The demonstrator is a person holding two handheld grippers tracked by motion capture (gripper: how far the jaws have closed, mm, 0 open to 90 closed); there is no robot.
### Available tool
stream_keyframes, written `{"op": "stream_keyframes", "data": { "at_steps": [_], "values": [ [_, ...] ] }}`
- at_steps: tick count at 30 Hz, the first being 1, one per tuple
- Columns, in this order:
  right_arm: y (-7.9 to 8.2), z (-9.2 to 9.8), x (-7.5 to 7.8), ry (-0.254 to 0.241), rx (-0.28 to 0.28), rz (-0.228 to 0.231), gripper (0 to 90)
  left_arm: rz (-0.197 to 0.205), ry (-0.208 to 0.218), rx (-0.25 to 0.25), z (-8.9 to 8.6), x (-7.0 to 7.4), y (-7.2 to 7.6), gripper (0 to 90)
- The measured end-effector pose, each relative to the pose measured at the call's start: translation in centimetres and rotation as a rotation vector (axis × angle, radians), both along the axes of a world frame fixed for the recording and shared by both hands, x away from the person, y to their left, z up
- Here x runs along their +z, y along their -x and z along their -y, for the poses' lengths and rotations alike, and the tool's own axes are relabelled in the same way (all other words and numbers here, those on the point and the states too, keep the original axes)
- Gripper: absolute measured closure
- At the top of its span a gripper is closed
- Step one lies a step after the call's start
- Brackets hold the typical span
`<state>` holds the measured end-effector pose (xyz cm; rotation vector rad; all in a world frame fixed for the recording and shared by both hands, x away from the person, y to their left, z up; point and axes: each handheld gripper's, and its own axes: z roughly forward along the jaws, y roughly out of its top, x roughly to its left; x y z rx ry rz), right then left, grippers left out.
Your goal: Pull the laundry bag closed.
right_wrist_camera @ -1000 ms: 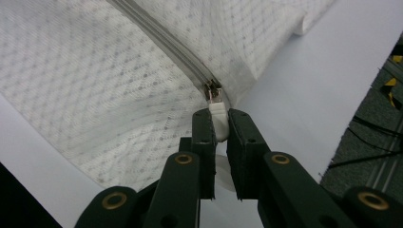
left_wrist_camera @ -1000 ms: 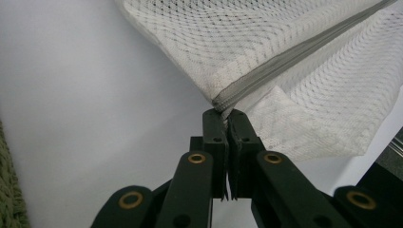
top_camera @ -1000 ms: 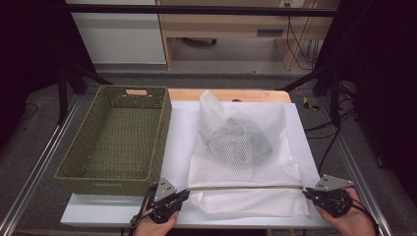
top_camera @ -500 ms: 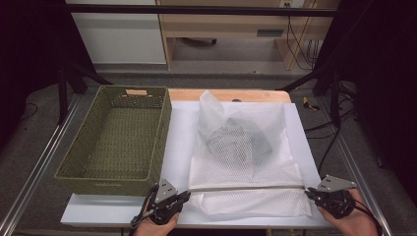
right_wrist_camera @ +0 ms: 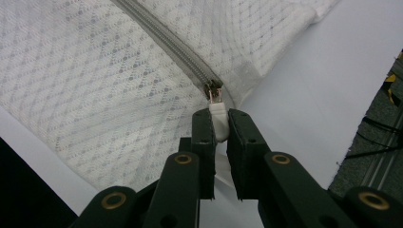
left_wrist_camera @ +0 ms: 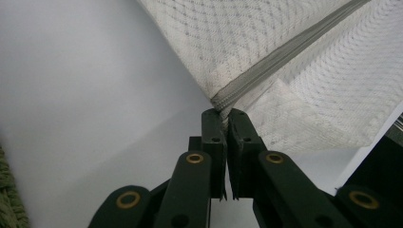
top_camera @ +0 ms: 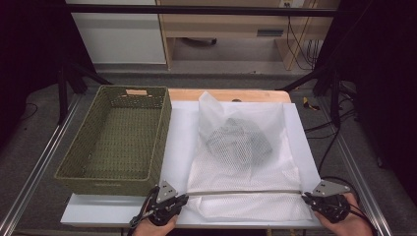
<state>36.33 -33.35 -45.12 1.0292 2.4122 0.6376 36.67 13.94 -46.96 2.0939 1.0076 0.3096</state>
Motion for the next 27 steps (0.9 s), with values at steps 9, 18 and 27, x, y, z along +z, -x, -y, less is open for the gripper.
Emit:
{"op": "stream_keyframes", "data": {
  "at_steps": [9, 18, 27],
  "values": [
    [0.1, -0.2, -0.5, -0.003, -0.006, -0.014, 81.5, 0.002, -0.033, -0.003, 0.2, -0.5, -0.2, 84.6],
    [0.1, 0.1, -0.6, -0.032, -0.036, 0.008, 68.6, 0.061, 0.002, 0.016, -0.3, 0.6, 0.7, 62.0],
    [-0.2, 0.3, -0.4, -0.118, -0.081, 0.055, 40.8, 0.078, 0.054, 0.038, -0.3, 0.7, 0.1, 34.2]
  ]
}}
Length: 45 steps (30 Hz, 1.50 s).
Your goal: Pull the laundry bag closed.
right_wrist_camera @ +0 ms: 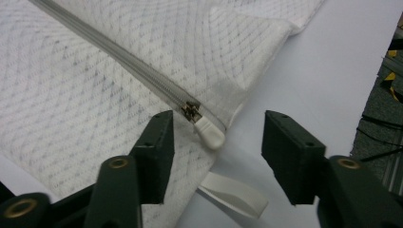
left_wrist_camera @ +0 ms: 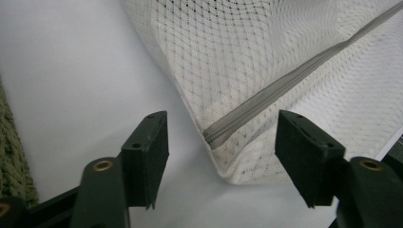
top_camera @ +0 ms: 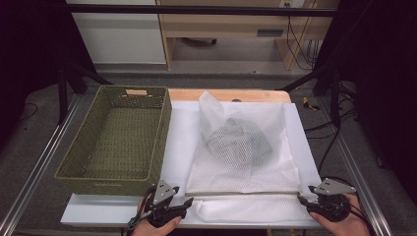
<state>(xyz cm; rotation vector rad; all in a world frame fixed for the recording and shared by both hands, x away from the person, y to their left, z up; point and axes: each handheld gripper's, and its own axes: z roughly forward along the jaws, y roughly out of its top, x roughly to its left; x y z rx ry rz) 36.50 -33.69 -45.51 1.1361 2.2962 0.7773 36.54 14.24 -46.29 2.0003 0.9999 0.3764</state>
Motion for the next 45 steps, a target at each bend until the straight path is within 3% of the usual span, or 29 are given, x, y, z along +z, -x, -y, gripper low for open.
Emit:
{"op": "stream_keyframes", "data": {
  "at_steps": [10, 14, 30, 37, 41, 45],
  "values": [
    [-0.5, -0.9, 0.1, -0.004, -0.036, 0.039, 19.6, 0.000, 0.034, 0.001, 0.2, 0.0, -0.3, 23.0],
    [-0.5, -1.4, 0.1, 0.009, -0.024, 0.054, 12.6, 0.005, 0.041, -0.002, 0.4, -0.1, -0.4, 17.5],
    [-0.8, -3.4, 0.8, -0.009, -0.034, 0.117, 7.1, 0.023, 0.080, -0.012, 0.9, 0.0, -0.4, 7.5],
    [-0.8, -4.0, 1.7, -0.049, -0.058, 0.158, 7.1, 0.094, 0.112, -0.032, 1.5, 1.1, -0.1, 6.0],
    [-0.7, -3.7, 2.9, -0.110, -0.093, 0.204, 7.2, 0.156, 0.132, -0.032, 1.9, 2.3, -0.5, 5.9],
    [-1.2, -3.0, 3.6, -0.185, -0.162, 0.239, 7.6, 0.185, 0.132, -0.029, 2.0, 3.0, -1.2, 5.9]
  ]
}}
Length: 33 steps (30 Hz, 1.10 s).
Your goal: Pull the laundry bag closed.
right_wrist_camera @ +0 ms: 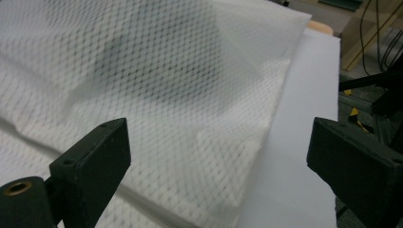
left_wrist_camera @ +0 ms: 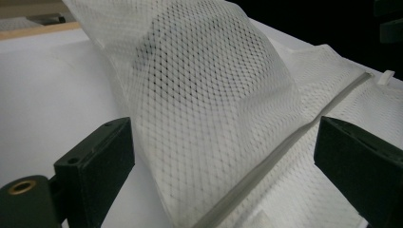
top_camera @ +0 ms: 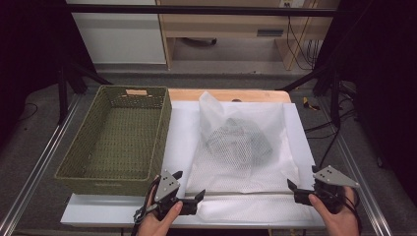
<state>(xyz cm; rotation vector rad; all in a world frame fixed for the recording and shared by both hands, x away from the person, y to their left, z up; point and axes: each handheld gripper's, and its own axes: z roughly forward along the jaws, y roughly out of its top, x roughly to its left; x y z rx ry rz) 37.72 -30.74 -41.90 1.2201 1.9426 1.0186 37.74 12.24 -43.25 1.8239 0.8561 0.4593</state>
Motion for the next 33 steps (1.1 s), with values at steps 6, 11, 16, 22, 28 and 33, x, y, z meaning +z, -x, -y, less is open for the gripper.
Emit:
{"op": "stream_keyframes", "data": {
  "at_steps": [6, 11, 16, 22, 28, 33],
  "values": [
    [-1.0, 1.4, 0.5, -0.073, -0.088, 0.054, 8.6, 0.047, -0.001, 0.035, 0.4, 0.6, -2.1, 6.1],
    [-1.9, 2.4, 0.2, -0.111, -0.138, 0.080, 9.0, 0.087, -0.014, 0.060, 0.7, 0.6, -4.1, 6.5],
    [-2.7, 2.5, -0.6, -0.094, -0.156, 0.079, 9.6, 0.089, -0.027, 0.072, 0.9, -0.4, -6.1, 6.5],
    [-3.6, 2.7, -2.0, -0.084, -0.178, 0.054, 11.1, 0.069, -0.058, 0.102, 1.0, -2.0, -7.5, 6.2],
    [-3.7, 2.9, -3.6, -0.101, -0.211, 0.000, 11.0, 0.023, -0.084, 0.113, 0.9, -3.5, -7.8, 5.5],
    [-3.2, 2.9, -4.2, -0.102, -0.215, -0.007, 12.0, -0.004, -0.068, 0.134, 0.6, -3.9, -7.7, 5.5]
  ]
}}
